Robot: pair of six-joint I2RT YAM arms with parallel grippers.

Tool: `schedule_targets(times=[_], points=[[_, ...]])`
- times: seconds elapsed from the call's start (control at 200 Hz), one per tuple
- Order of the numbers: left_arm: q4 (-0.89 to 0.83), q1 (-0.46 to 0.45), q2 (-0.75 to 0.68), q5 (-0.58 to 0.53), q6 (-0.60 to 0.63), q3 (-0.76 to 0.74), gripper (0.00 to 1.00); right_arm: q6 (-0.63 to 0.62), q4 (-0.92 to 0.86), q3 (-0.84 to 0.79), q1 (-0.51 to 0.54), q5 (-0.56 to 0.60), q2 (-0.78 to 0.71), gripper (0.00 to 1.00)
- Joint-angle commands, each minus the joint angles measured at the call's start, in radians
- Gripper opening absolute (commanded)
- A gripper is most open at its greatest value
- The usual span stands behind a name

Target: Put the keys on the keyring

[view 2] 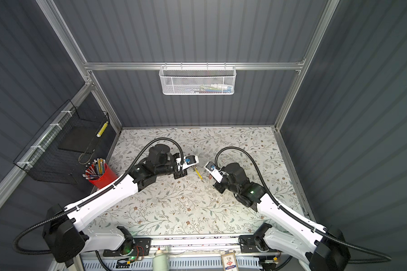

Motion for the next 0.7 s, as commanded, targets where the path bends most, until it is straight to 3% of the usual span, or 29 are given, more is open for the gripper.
schedule_targets(times=[0.0, 0.36, 0.475, 0.54, 0.595, 0.69], points=[[0.079, 0.014, -0.064, 0.047, -0.046, -0.05, 0.0, -0.018, -0.034, -0.014, -0.005, -0.085, 0.059, 0.0], [0.167, 0.016, -0.113, 0.175, -0.061, -0.126, 0.0, -0.054, -0.048, 0.071, -0.018, -0.1, 0.335, 0.0], [0.174, 0.018, -0.114, 0.213, -0.062, -0.126, 0.0, -0.04, -0.086, 0.122, -0.055, -0.136, 0.369, 0.2], [0.174, 0.019, -0.116, 0.236, -0.062, -0.124, 0.0, -0.025, -0.066, 0.118, -0.096, -0.175, 0.327, 0.37], [0.179, 0.023, -0.117, 0.262, -0.064, -0.124, 0.0, -0.028, -0.03, 0.094, -0.132, -0.222, 0.265, 0.38], [0.181, 0.029, -0.108, 0.314, -0.066, -0.117, 0.0, -0.092, 0.058, 0.028, -0.197, -0.404, 0.109, 0.39]])
